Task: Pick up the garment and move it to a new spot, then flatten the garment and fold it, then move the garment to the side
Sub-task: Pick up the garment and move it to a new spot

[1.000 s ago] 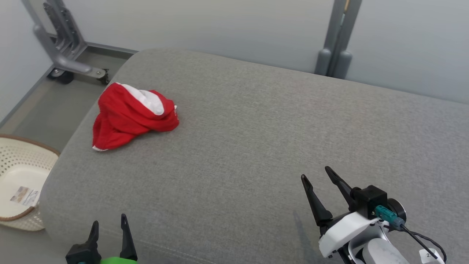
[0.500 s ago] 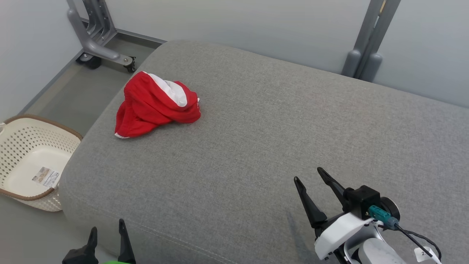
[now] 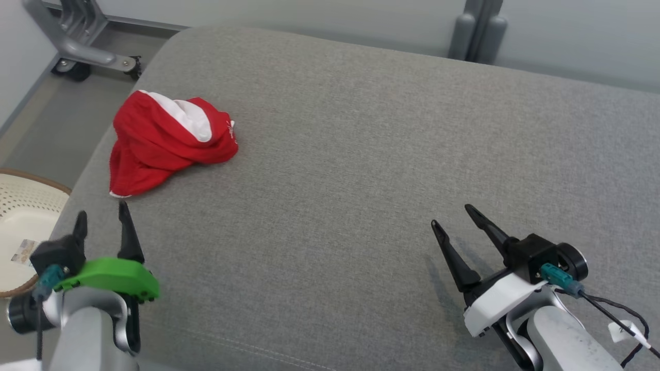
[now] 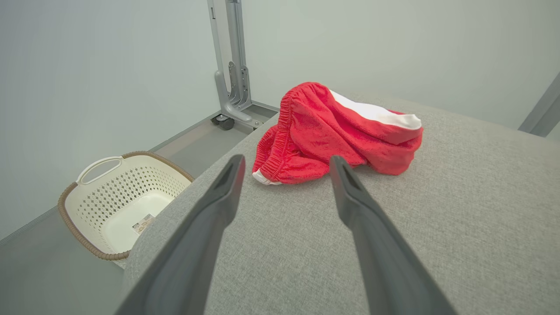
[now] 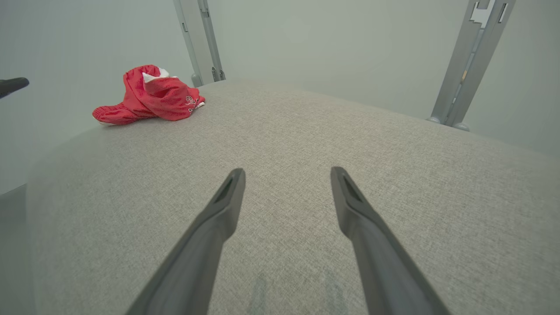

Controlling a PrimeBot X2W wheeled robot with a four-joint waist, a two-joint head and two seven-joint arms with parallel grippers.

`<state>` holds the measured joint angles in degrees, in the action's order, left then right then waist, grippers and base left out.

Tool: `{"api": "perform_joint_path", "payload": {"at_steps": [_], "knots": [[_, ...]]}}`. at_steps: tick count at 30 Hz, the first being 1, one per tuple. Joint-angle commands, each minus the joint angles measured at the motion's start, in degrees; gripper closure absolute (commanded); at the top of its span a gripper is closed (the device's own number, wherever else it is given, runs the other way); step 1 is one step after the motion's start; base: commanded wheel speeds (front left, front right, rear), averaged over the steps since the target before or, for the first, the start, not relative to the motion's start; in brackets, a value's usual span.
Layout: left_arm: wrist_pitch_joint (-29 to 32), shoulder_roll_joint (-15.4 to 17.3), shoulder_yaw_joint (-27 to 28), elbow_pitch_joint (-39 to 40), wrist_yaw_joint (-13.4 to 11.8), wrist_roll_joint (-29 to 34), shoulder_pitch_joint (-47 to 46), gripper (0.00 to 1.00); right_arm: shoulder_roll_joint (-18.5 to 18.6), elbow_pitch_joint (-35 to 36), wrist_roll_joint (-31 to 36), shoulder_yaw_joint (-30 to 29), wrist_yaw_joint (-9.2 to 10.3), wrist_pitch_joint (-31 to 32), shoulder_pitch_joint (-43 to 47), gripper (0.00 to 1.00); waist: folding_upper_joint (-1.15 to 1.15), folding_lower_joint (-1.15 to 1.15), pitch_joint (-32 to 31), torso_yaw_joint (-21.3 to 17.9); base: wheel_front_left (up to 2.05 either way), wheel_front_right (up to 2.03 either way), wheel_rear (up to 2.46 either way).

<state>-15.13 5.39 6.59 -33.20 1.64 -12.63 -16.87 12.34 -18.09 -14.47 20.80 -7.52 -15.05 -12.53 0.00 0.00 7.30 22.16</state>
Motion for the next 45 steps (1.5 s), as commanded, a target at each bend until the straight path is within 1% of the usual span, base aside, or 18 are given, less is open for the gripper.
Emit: {"api": "perform_joint_path", "payload": {"at_steps": [1, 4, 10, 15, 20, 22, 23, 24, 25, 26, 29, 32, 34, 39, 42, 45], "knots": [[0.0, 1.2, 0.6, -1.9, 0.7, 0.8, -3.5, 0.0, 1.0, 0.6, -0.4, 0.1, 0.07, -0.2, -1.0, 0.0, 0.0, 0.0, 4.7, -4.7, 0.0, 0.0, 0.0], [0.0, 3.2, 1.7, -6.1, 1.3, 1.1, -9.8, 0.0, 2.7, 1.3, -0.6, -0.1, 0.07, -0.2, -2.1, 0.0, 0.0, 0.0, 7.3, -6.9, 0.0, 0.0, 0.0], [0.0, 6.8, 4.0, -16.2, 0.1, 0.3, -19.9, 0.0, 5.5, 3.6, -0.9, -0.6, 0.07, -0.2, -4.2, 0.0, 0.0, 0.0, 12.8, -11.4, 0.0, 0.0, 0.0], [0.6, 8.6, 5.8, -25.1, -2.5, -1.1, -26.3, 0.0, 7.2, 5.8, -1.0, -1.4, 0.07, -0.2, -5.7, 0.0, 0.0, 0.0, 17.1, -14.6, 0.0, 0.0, 0.0], [0.6, 8.8, 7.9, -31.5, -4.3, -3.6, -29.9, 0.0, 8.2, 7.4, -0.7, -2.6, 0.07, -0.2, -6.5, 0.0, 0.0, 0.0, 20.1, -16.9, 0.0, 0.0, 0.0], [0.4, 9.0, 8.2, -33.1, -5.4, -3.6, -30.8, 0.0, 8.6, 7.9, -0.6, -3.1, 0.07, -0.2, -6.7, 0.0, 0.0, 0.0, 20.8, -17.6, 0.0, 0.0, 0.0], [0.4, 8.7, 8.7, -34.4, -5.9, -4.3, -31.4, 0.28, 8.6, 8.2, -0.7, -3.6, 0.07, -0.2, -6.6, 0.0, 0.0, 0.0, 21.1, -17.9, 0.0, 0.0, 0.0], [0.3, 8.5, 9.1, -34.8, -5.7, -4.8, -31.5, 0.74, 8.6, 8.3, -0.7, -3.8, 0.07, -0.2, -6.5, 0.0, 0.0, 0.0, 21.1, -18.0, 0.0, 0.0, 0.0], [0.3, 8.5, 9.1, -34.8, -5.7, -4.8, -31.5, 0.74, 8.6, 8.3, -0.7, -3.8, 0.07, -0.2, -6.5, 0.0, 0.0, 0.0, 21.1, -18.0, 0.0, 0.0, 0.0], [0.2, 8.4, 9.1, -35.2, -5.3, -4.9, -31.5, 1.0, 8.5, 8.3, -0.7, -4.0, 0.07, -0.2, -6.4, 0.0, 0.0, 0.0, 21.1, -18.1, 0.0, 0.0, 0.0], [0.2, 8.9, 8.0, -33.9, -3.5, -3.7, -30.8, 1.0, 8.0, 8.0, -1.0, -4.1, 0.07, -0.2, -6.5, 0.0, 0.0, 0.0, 20.4, -18.4, 0.0, 0.0, 0.0], [0.1, 9.9, 7.2, -27.0, -1.8, -1.8, -29.6, 1.0, 7.2, 7.7, -1.1, -4.1, 0.07, -0.2, -6.7, 0.0, 0.0, 0.0, 19.5, -18.3, 0.0, 0.0, 0.0], [0.0, 9.7, 6.7, -22.6, -0.6, -0.3, -28.7, 1.0, 6.5, 7.4, -1.2, -4.1, 0.07, -0.2, -6.6, 0.0, 0.0, 0.0, 18.5, -18.3, 0.0, 0.0, 0.0], [0.0, 6.5, 3.6, -13.6, 2.8, 3.2, -28.0, 1.0, 3.9, 6.1, -1.8, -3.8, 0.07, -0.2, -6.2, 0.0, 0.0, 0.0, 15.5, -18.7, 0.0, 0.0, 0.0], [0.0, 3.8, 0.9, -8.8, 4.2, 5.0, -26.6, 1.0, 2.2, 5.5, -2.2, -3.4, 0.07, -0.2, -5.9, 0.0, 0.0, 0.0, 13.4, -20.0, 0.0, 0.0, 0.0], [0.0, 0.4, -2.8, -5.1, 5.0, 6.2, -25.1, 1.0, 0.9, 4.9, -2.5, -3.7, 0.07, -0.2, -5.1, 0.0, 0.0, 0.0, 11.3, -21.7, 0.0, 0.0, 0.0]]}}
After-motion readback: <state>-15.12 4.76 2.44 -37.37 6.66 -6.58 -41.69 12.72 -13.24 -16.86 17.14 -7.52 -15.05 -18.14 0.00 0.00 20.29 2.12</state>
